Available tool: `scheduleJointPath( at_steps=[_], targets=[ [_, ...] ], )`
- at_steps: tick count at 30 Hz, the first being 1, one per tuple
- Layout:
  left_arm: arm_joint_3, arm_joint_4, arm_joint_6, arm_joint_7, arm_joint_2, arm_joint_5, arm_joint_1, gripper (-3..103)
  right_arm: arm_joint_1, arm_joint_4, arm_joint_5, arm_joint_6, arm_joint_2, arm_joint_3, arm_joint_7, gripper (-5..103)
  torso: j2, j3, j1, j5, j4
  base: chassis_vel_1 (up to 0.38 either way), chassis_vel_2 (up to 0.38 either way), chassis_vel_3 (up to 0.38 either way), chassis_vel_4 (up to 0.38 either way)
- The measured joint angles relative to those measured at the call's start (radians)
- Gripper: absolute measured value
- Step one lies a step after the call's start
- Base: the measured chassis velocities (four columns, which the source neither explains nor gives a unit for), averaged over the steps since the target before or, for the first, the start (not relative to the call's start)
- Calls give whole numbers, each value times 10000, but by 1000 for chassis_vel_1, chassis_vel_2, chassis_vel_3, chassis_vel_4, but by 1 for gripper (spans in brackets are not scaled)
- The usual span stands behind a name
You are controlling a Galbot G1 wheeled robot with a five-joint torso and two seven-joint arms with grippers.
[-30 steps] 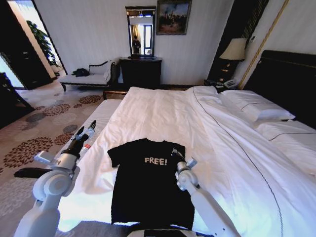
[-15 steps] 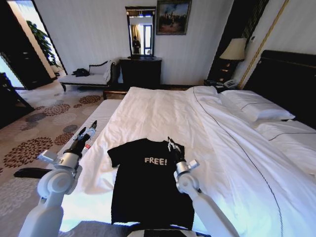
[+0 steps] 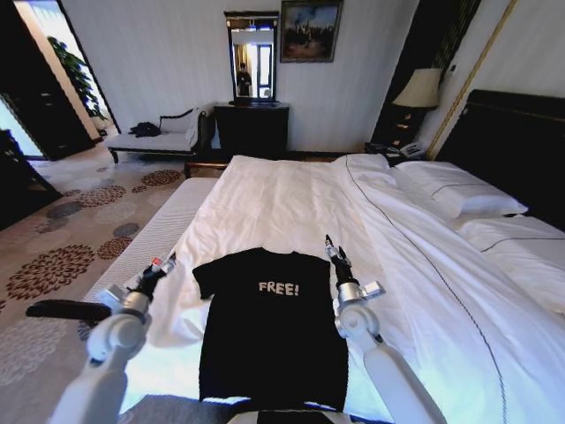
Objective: Fold the clothes on the bed.
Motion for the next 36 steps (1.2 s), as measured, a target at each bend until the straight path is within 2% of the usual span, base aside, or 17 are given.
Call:
scheduleJointPath(
  at_steps=[2, 3, 6, 10, 15, 18, 21, 23, 25, 26, 29, 31, 35, 36],
  targets=[
    [217, 435, 256, -116, -285, -842, -314, 100, -47, 0, -102, -65, 14, 46, 97, 100, 0, 0, 1, -1, -3, 0, 0, 0, 0],
    [217, 435, 256, -116, -285, -842, -314, 100, -47, 0, -102, -65, 14, 46, 97, 100, 0, 0, 1, -1, -3, 0, 0, 0, 0],
    [373, 1226, 669, -187, -739, -1518, -685, 100, -134, -34, -188, -94, 89, 94, 192, 100, -2, 1, 0, 0, -2, 0, 0, 0, 0],
    [491, 1699, 806, -192, -1114, -1598, -835, 100, -196, -5, -177, -100, 125, 115, 252, 100, -2, 1, 1, -1, 0, 0, 0, 0, 0],
    [563, 1908, 780, -85, -1627, -1273, -764, 100, -216, 81, -109, -105, 45, 172, 291, 100, -1, 0, 1, 0, -1, 0, 0, 0, 0],
    [522, 1916, 732, -18, -1697, -1228, -746, 103, -197, 62, -102, -105, 30, 173, 315, 100, -2, 1, 0, -1, 0, 0, 0, 0, 0],
    [480, 1915, 629, 62, -1707, -1220, -743, 99, -190, -5, -107, -107, 32, 142, 356, 100, -1, 1, 0, -2, 0, 0, 0, 0, 0],
    [472, 1878, 523, 124, -1663, -1197, -730, 96, -192, -43, -123, -110, 41, 112, 381, 100, -2, 1, 1, -2, 0, 0, 0, 0, 0],
    [430, 1836, 441, 173, -1593, -1186, -714, 85, -208, -52, -133, -113, 42, 107, 409, 100, -1, 0, 1, -1, -1, 0, 0, 0, 0],
    [430, 1836, 441, 173, -1593, -1186, -714, 85, -208, -52, -133, -113, 42, 107, 409, 100, -1, 0, 1, -1, -1, 0, 0, 0, 0],
    [406, 1853, 324, 221, -1469, -1167, -705, 69, -231, -66, -145, -118, 13, 140, 490, 100, -1, 1, 0, -2, 0, 0, 0, 0, 0],
    [415, 1857, 305, 235, -1447, -1153, -699, 69, -237, -73, -148, -118, 2, 157, 514, 100, -1, 0, 0, -3, 0, 0, 0, 0, 0],
    [457, 1889, 267, 269, -1392, -1119, -688, 47, -275, -84, -177, -118, -43, 220, 552, 100, -1, 1, 0, -3, 0, 0, 0, 0, 0],
    [457, 1902, 267, 269, -1384, -1119, -692, 47, -281, -85, -183, -118, -43, 224, 557, 100, -1, 1, 0, -3, -1, 0, 0, 0, 0]
  ],
)
